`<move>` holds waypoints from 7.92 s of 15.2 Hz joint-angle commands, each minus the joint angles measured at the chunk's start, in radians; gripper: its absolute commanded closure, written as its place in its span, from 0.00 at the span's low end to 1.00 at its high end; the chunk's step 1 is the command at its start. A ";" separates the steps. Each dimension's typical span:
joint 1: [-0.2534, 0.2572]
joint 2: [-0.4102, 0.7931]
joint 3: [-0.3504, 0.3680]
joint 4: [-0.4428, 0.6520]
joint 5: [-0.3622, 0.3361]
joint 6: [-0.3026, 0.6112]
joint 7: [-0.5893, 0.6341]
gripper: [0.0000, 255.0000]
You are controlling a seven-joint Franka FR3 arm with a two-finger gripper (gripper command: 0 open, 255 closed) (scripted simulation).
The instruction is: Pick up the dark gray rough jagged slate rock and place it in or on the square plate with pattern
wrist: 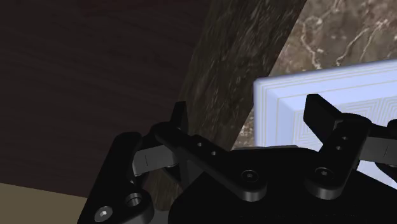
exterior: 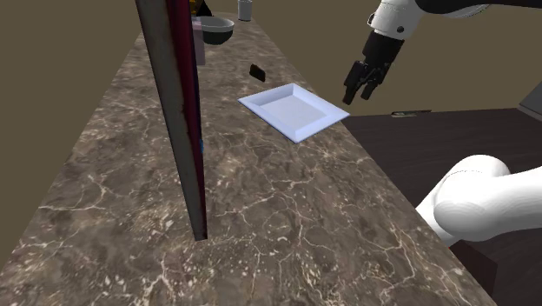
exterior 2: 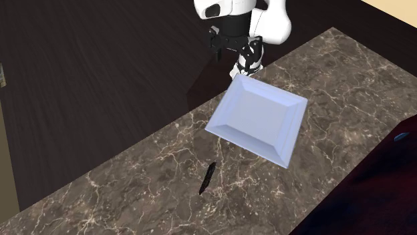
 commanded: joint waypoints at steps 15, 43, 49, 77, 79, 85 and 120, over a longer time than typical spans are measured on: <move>0.024 0.592 0.163 0.522 -0.178 0.041 0.111 0.00; 0.100 1.082 0.217 1.024 -0.418 -0.041 0.186 1.00; 0.099 1.083 0.217 1.025 -0.418 -0.040 0.185 1.00; -0.038 1.117 0.238 1.057 -0.113 0.038 0.096 1.00; -0.037 1.117 0.238 1.058 -0.113 0.038 0.096 1.00; -0.034 1.125 0.238 1.124 -0.114 -0.020 0.098 1.00; -0.007 0.438 0.274 0.450 0.035 -0.015 0.150 1.00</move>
